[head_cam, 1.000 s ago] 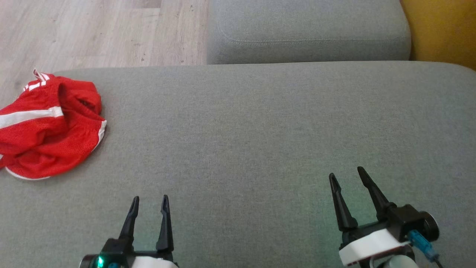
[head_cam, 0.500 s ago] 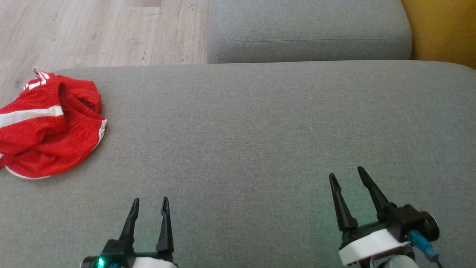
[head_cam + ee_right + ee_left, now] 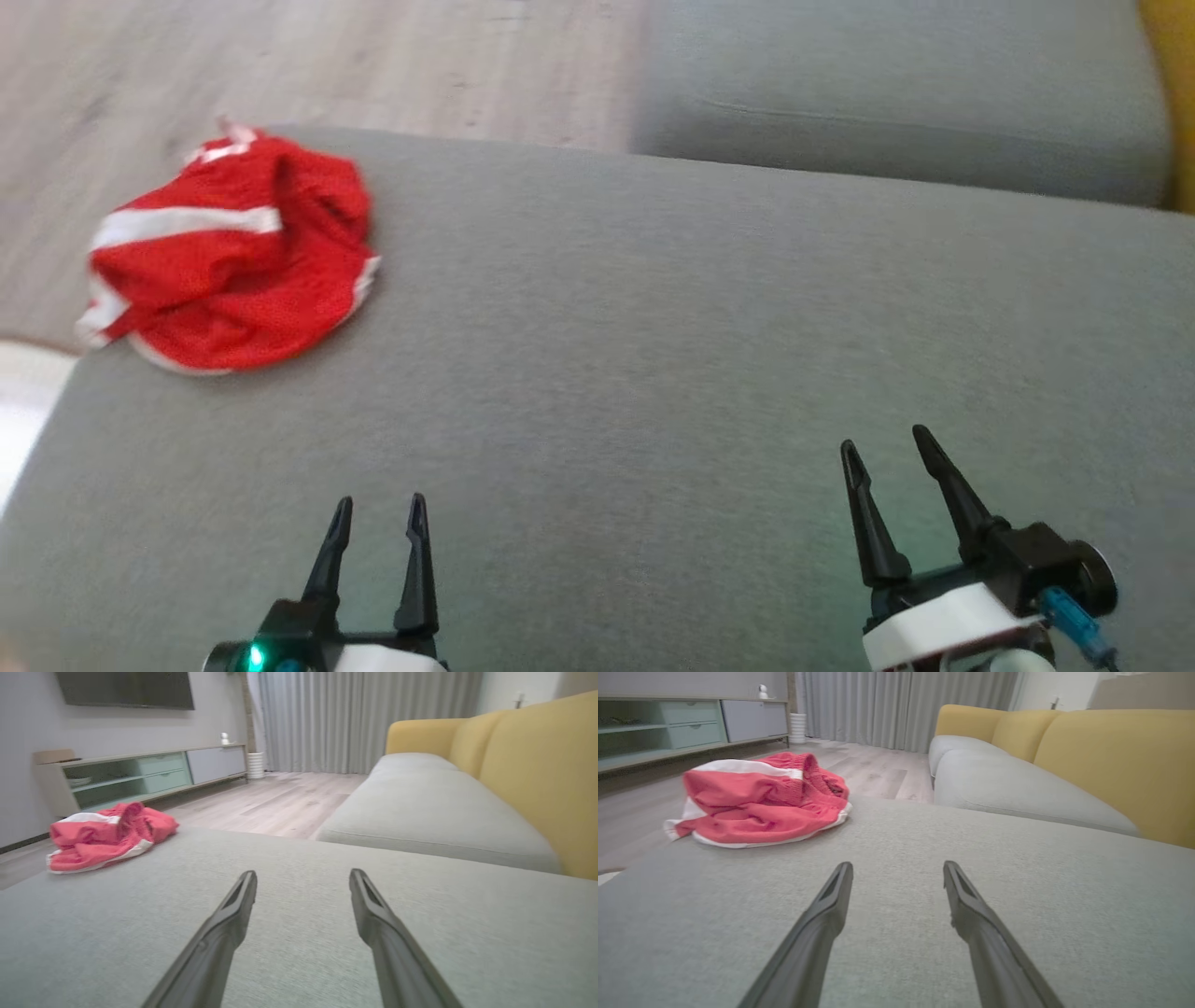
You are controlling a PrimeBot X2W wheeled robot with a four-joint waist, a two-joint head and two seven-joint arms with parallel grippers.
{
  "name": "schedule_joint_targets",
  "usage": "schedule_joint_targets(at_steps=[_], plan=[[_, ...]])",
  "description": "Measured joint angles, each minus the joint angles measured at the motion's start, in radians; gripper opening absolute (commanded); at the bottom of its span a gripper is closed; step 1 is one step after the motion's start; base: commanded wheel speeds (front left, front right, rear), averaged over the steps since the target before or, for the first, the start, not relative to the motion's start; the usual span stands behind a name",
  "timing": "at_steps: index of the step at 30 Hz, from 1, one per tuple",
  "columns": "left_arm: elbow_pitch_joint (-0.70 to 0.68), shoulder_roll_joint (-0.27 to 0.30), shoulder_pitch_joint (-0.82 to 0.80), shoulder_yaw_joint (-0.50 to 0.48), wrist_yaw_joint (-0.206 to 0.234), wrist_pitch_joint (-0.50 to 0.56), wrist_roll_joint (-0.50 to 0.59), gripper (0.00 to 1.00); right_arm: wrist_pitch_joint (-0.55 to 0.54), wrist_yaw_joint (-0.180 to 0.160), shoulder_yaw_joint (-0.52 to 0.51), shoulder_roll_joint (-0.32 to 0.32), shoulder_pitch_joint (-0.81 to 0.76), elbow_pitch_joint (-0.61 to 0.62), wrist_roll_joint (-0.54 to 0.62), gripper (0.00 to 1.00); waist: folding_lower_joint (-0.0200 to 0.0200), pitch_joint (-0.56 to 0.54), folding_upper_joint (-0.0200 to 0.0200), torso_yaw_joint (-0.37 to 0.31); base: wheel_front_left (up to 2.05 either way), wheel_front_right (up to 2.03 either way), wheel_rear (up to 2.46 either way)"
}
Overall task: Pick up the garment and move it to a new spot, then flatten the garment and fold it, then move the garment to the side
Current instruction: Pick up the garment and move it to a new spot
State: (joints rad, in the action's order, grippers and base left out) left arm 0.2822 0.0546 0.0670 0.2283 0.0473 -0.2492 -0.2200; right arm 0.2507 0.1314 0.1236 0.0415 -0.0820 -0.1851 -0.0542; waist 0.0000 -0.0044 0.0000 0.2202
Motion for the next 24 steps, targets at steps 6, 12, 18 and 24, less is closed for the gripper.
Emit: schedule_joint_targets(at_steps=[6,12,18,24], plan=[[-0.014,0.013,0.001,-0.006,0.014,0.0,-0.002,1.0,0.0,0.0,0.009,0.0,-0.001,0.0,0.0,1.0,0.0,0.001,0.0,0.121,0.0,0.0,0.0],[-0.03,0.025,0.002,-0.013,0.016,0.0,-0.012,1.0,0.0,0.0,0.025,0.0,-0.001,-0.001,0.0,1.0,0.0,-0.001,0.0,0.205,0.0,0.0,0.0],[-0.039,0.031,0.009,-0.02,0.025,0.0,-0.018,1.0,0.0,0.0,0.037,0.0,-0.001,-0.002,0.002,1.0,0.0,-0.005,0.0,0.257,0.0,0.0,0.0],[-0.068,0.047,0.024,-0.028,0.032,0.0,-0.018,1.0,0.0,0.0,0.049,0.0,-0.001,0.002,0.012,1.0,0.0,0.003,0.0,0.252,0.0,0.0,0.0]])
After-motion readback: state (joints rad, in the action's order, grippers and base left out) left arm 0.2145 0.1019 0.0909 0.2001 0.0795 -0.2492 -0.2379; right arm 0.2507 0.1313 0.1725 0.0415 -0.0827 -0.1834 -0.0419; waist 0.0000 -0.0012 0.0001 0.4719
